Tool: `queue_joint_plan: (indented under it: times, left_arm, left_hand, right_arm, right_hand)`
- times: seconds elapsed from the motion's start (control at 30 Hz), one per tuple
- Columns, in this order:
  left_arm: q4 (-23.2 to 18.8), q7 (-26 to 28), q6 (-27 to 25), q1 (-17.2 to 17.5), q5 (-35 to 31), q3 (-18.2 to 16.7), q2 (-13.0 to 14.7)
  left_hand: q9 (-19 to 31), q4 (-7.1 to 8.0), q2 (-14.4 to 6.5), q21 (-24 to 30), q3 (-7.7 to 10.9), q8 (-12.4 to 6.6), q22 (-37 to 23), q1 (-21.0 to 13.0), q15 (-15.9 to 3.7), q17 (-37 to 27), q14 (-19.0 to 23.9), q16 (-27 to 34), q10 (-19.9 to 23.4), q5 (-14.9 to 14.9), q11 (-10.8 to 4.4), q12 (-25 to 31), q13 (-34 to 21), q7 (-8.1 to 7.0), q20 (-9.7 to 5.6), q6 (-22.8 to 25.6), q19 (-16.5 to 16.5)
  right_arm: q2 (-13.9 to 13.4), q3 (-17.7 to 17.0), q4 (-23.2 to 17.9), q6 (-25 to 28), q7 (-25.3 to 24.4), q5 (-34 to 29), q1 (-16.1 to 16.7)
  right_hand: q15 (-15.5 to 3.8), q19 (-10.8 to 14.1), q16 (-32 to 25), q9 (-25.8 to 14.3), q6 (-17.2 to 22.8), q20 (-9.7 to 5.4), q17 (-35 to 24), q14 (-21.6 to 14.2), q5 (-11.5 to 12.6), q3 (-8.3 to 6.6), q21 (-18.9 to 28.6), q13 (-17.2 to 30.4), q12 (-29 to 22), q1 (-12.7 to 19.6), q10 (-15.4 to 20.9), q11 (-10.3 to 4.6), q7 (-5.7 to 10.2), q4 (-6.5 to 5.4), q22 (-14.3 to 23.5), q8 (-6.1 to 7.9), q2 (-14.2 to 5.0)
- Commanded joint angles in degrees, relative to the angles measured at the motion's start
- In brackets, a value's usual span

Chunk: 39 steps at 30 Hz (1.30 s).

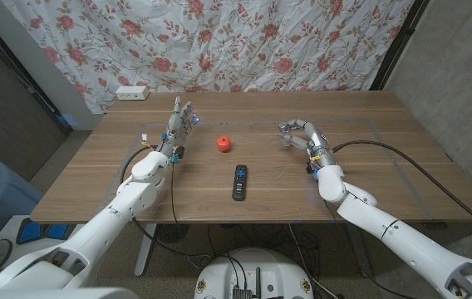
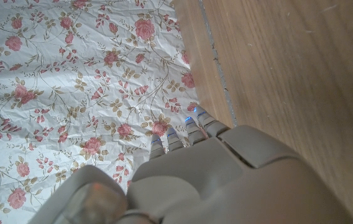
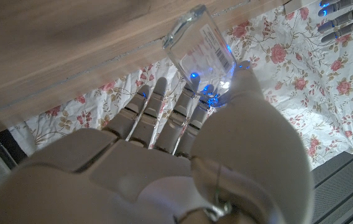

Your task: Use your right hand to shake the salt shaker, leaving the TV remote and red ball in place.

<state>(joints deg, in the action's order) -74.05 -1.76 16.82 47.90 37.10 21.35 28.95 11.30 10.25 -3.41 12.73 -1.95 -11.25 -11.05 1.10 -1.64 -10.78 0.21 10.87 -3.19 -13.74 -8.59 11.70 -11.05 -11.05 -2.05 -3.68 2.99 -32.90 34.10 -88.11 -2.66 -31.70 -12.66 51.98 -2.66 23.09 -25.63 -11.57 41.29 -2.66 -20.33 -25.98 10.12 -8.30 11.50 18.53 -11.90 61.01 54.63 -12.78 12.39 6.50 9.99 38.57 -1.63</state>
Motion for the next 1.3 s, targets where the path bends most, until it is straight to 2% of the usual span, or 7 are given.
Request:
queue_joint_plan:
  times: [0.03,0.37,0.93,1.3]
  left_arm:
    - [0.0,0.0,0.0,0.0,0.0,0.0,0.0]
    - [0.0,0.0,0.0,0.0,0.0,0.0,0.0]
    - [0.0,0.0,0.0,0.0,0.0,0.0,0.0]
    - [0.0,0.0,0.0,0.0,0.0,0.0,0.0]
  left_hand:
    - [0.4,0.44,-5.8,0.3,0.05,-0.26,-0.3,0.0,-6.08,-0.3,0.0,0.3,0.1,-0.4,-0.3,0.4,-0.2,-0.42,-1.35,0.0,0.6]
    - [0.4,0.43,-5.8,0.3,0.06,-0.25,-0.3,0.0,-6.04,-0.3,0.0,0.3,0.1,-0.4,-0.28,0.4,-0.2,-0.36,-1.34,0.0,0.6]
    - [0.4,0.44,-5.8,0.3,0.06,-0.27,-0.3,0.0,-6.04,-0.3,0.1,0.3,0.1,-0.4,-0.3,0.4,-0.2,-0.41,-1.35,0.1,0.6]
    - [0.4,0.44,-5.8,0.3,0.06,-0.26,-0.3,0.0,-6.03,-0.3,0.0,0.3,0.1,-0.4,-0.27,0.4,-0.2,-0.38,-1.34,0.0,0.6]
  right_arm:
    - [1.5,1.3,5.0,-4.8,-1.0,0.5,-1.0]
    - [2.5,1.7,7.3,-7.0,-0.5,1.8,-1.3]
    - [3.5,1.9,8.8,-6.6,0.8,3.8,-1.5]
    - [3.3,2.2,9.9,-8.3,1.7,4.3,-2.1]
  right_hand:
    - [-8.1,-0.3,0.2,-0.2,0.0,-1.96,-0.1,0.6,0.1,-0.14,-0.1,0.0,0.0,-5.2,-0.2,0.21,0.23,0.47,0.1,0.2,-5.24]
    - [-8.2,-0.4,0.2,-0.1,0.0,-2.18,-0.1,0.8,0.1,-0.19,0.0,-0.3,0.1,-5.2,-0.3,0.2,0.24,0.72,0.1,0.02,-5.23]
    - [-8.13,-0.2,0.2,-0.1,-0.8,-2.24,-0.2,1.2,0.1,-0.17,0.1,-0.7,0.3,-5.5,-1.0,0.25,0.25,1.08,0.1,-0.6,-5.05]
    - [-7.9,-0.5,0.6,0.0,-2.6,-1.9,-0.3,2.3,0.0,0.21,0.0,-1.2,0.8,-6.5,-2.5,0.25,0.23,1.18,0.1,-1.77,-4.48]
